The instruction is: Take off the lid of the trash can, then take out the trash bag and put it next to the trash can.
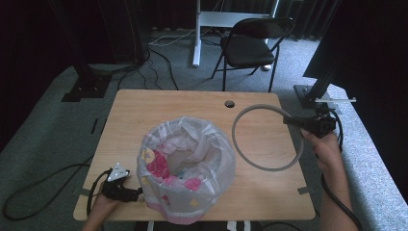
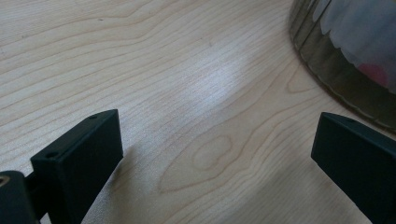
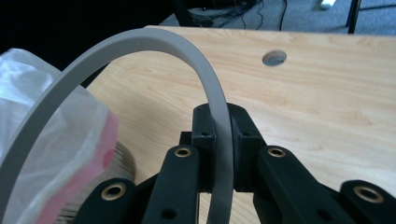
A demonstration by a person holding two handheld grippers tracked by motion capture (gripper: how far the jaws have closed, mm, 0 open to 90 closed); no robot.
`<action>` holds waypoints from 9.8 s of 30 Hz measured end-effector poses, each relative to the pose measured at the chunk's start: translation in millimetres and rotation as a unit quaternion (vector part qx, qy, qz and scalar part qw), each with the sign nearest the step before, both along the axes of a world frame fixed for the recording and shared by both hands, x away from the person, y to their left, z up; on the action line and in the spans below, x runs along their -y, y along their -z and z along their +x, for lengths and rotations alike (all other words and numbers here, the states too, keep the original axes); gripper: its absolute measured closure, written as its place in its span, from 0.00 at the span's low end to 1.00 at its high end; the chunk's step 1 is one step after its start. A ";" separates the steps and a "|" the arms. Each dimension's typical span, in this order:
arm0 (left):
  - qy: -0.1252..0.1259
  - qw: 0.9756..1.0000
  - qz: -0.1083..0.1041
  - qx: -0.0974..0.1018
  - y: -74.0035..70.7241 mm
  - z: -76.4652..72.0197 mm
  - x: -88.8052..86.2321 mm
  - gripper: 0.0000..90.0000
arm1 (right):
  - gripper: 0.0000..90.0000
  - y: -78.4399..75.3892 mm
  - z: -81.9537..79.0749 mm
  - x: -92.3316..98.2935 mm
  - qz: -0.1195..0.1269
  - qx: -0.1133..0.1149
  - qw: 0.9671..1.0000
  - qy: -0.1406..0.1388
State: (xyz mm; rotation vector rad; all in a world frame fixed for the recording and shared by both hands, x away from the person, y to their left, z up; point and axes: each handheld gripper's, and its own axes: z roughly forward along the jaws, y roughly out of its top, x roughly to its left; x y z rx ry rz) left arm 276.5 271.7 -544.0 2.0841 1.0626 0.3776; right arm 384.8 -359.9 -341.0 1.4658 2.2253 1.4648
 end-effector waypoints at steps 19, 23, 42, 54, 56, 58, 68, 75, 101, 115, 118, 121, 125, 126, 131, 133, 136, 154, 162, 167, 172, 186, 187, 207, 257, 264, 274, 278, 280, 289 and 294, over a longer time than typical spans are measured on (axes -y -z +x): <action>0.001 1.000 -0.001 -0.002 0.0 -0.1 -0.2 0.02 | 0.92 69.4 10.5 -0.1 -0.009 -0.069 0.998 0.013; 0.000 1.000 -0.001 -0.002 0.1 0.0 -0.2 0.02 | 0.92 80.1 11.5 0.2 -0.009 -0.079 0.997 0.015; 0.001 1.000 -0.001 -0.002 0.1 -0.3 0.0 0.02 | 0.92 138.7 15.3 -3.4 -0.030 -0.134 0.990 0.027; 0.000 1.000 0.000 -0.003 0.2 0.1 -0.1 0.02 | 0.92 168.0 15.8 -0.6 -0.043 -0.162 0.985 0.036; 0.000 1.000 0.000 -0.003 0.2 0.0 0.0 0.02 | 0.92 169.3 15.7 -0.7 -0.046 -0.162 0.985 0.036; -0.001 1.000 -0.001 -0.003 0.1 0.0 -0.1 0.02 | 0.92 170.2 15.6 -1.6 -0.057 -0.161 0.985 0.039; 0.000 1.000 -0.001 -0.003 0.2 0.0 -0.1 0.02 | 0.92 178.7 15.3 -5.6 -0.077 -0.168 0.982 0.037; 0.001 1.000 0.002 -0.004 0.3 0.2 0.4 0.02 | 0.90 182.5 15.2 -4.9 -0.083 -0.172 0.981 0.044; 0.011 1.000 0.005 -0.010 0.5 0.2 1.0 0.02 | 0.30 171.4 1.8 -6.8 -0.065 -0.119 0.991 0.001; 0.022 0.999 0.008 -0.023 -3.9 -5.0 -3.0 0.02 | 0.21 156.9 -3.1 -18.5 -0.063 -0.068 0.995 -0.032; 0.020 0.999 -0.001 -0.033 -4.0 -6.8 -9.3 0.01 | 0.14 151.5 -4.9 -20.8 -0.069 -0.061 0.995 -0.027; 0.020 0.999 -0.010 -0.040 -6.3 -10.3 -13.3 0.00 | 0.14 146.8 -6.5 -21.7 -0.054 -0.054 0.997 -0.033; 0.018 0.999 -0.013 -0.037 -11.3 -15.1 -15.3 0.00 | 0.14 142.1 -8.3 -24.6 -0.054 -0.047 0.997 -0.042; 0.020 0.999 -0.014 -0.037 -12.3 -15.9 -15.8 0.00 | 0.13 141.2 -8.6 -25.0 -0.052 -0.046 0.997 -0.045; 0.024 0.999 -0.009 -0.038 -18.9 -21.3 -15.7 0.00 | 0.13 135.0 -10.3 -25.7 -0.044 -0.033 0.997 -0.048; 0.023 0.999 -0.012 -0.032 -23.0 -23.7 -16.5 0.00 | 0.13 130.9 -11.3 -26.3 -0.041 -0.025 0.998 -0.049; 0.021 0.999 -0.020 -0.020 -30.7 -26.5 -19.1 0.00 | 0.14 124.0 -12.3 -28.5 -0.038 -0.014 0.997 -0.058; 0.071 0.997 -0.023 0.024 -81.3 -45.7 -8.3 0.00 | 0.15 63.2 -11.8 -57.8 -0.020 0.052 0.991 -0.119; 0.101 0.993 -0.057 0.038 -97.4 -51.1 1.6 0.00 | 0.15 34.4 -6.9 -82.0 0.008 0.083 0.985 -0.150; 0.120 0.988 -0.087 0.041 -102.6 -50.2 9.0 0.00 | 0.15 16.5 -1.9 -104.0 0.010 0.095 0.980 -0.175; 0.139 0.985 -0.090 0.045 -106.8 -52.1 20.3 0.00 | 0.15 -1.4 0.0 -127.8 0.037 0.105 0.970 -0.215; 0.151 0.981 -0.114 0.040 -118.7 -58.9 38.6 0.00 | 0.15 -14.0 11.1 -216.0 -0.022 0.082 0.954 -0.287; 0.148 0.981 -0.116 0.041 -119.9 -58.9 39.3 0.00 | 0.15 -11.7 12.7 -219.8 -0.024 0.075 0.954 -0.290; 0.124 0.986 -0.102 0.042 -130.4 -62.7 67.1 0.04 | 0.29 4.9 13.1 -243.3 -0.042 0.040 0.944 -0.326; 0.104 0.970 -0.101 0.194 -225.7 -80.9 41.0 0.97 | 0.99 -42.5 7.8 -222.7 -0.031 0.101 0.957 -0.272; 0.126 0.962 -0.098 0.219 -253.3 -63.3 68.1 0.96 | 0.99 -72.8 0.2 -226.9 0.025 0.128 0.944 -0.304; 0.141 0.961 -0.126 0.201 -257.5 -30.3 104.1 0.96 | 0.91 -61.9 -24.0 -248.3 0.101 0.094 0.894 -0.426; 0.147 0.959 -0.135 0.200 -258.8 -27.2 115.5 0.96 | 0.53 -53.9 -30.7 -257.0 0.092 0.081 0.878 -0.462; 0.155 0.958 -0.139 0.198 -260.4 -26.1 122.1 0.96 | 0.45 -52.5 -34.0 -264.2 0.071 0.079 0.880 -0.463; 0.161 0.955 -0.156 0.194 -262.7 -19.3 134.6 0.96 | 0.81 -53.4 -43.0 -281.7 0.017 0.089 0.876 -0.475; 0.156 0.958 -0.159 0.178 -260.0 -16.4 129.0 0.77 | 0.98 -52.5 -44.0 -281.9 -0.008 0.094 0.881 -0.464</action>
